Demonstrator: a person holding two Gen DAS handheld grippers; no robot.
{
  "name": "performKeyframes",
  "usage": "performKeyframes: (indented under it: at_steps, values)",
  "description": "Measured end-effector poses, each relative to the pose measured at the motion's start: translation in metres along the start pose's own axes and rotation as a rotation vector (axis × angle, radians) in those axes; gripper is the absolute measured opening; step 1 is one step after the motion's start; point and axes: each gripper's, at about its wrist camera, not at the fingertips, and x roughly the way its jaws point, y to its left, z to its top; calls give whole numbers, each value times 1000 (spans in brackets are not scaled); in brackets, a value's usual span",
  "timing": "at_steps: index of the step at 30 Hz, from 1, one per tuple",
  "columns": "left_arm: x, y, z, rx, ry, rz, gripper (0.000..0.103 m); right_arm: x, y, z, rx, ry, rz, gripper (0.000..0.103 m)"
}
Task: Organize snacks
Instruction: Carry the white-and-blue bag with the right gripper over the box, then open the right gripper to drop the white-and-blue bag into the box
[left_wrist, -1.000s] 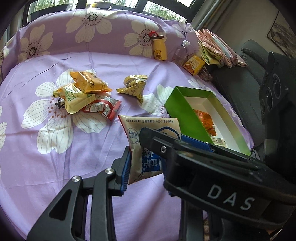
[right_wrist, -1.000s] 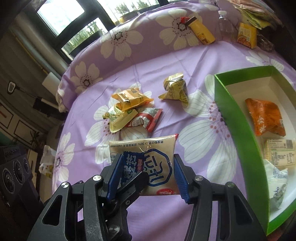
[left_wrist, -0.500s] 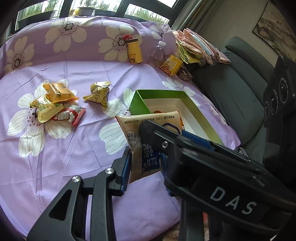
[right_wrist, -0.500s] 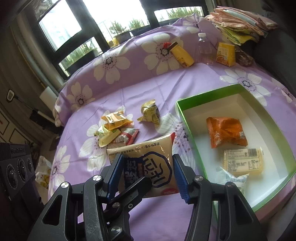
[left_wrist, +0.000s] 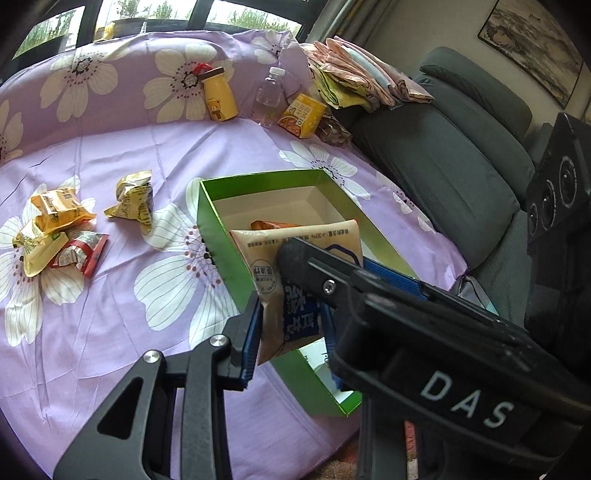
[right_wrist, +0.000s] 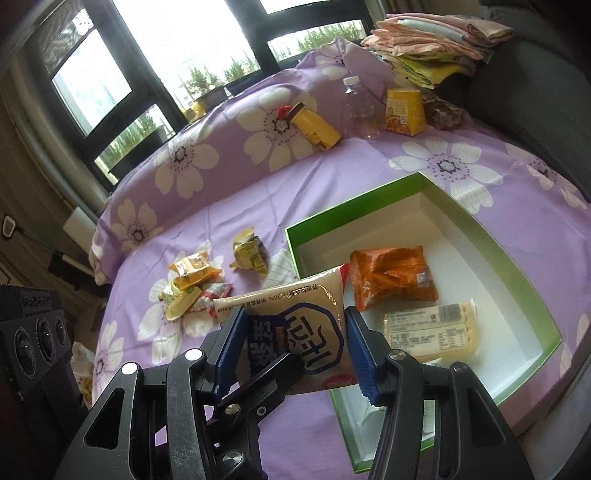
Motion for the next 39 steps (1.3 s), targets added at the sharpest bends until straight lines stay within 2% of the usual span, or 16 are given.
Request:
performKeyframes:
  at_steps: [7, 10, 13, 16, 20, 24, 31, 39]
  values:
    - [27, -13, 11, 18, 35, -23, 31, 5, -30, 10, 44, -5, -12, 57]
    - [42, -21, 29, 38, 51, -29, 32, 8, -40, 21, 38, -3, -21, 57]
    - [47, -27, 47, 43, 34, -28, 31, 10, -50, 42, 59, -14, -27, 57]
    - [53, -27, 51, 42, 27, -30, 31, 11, -52, 53, 20, -28, -20, 57]
    - [71, -18, 52, -6, 68, -20, 31, 24, -60, 55, 14, -16, 2, 57]
    - [88, -18, 48, 0, 104, 18, 28, 44, -78, 50, 53, 20, 64, 57]
    - [113, -28, 39, 13, 170, -13, 29, 54, -100, 41, 134, 87, -30, 57]
    - [131, -43, 31, 40, 215, -11, 29, 57, -128, 36, 226, 137, -62, 58]
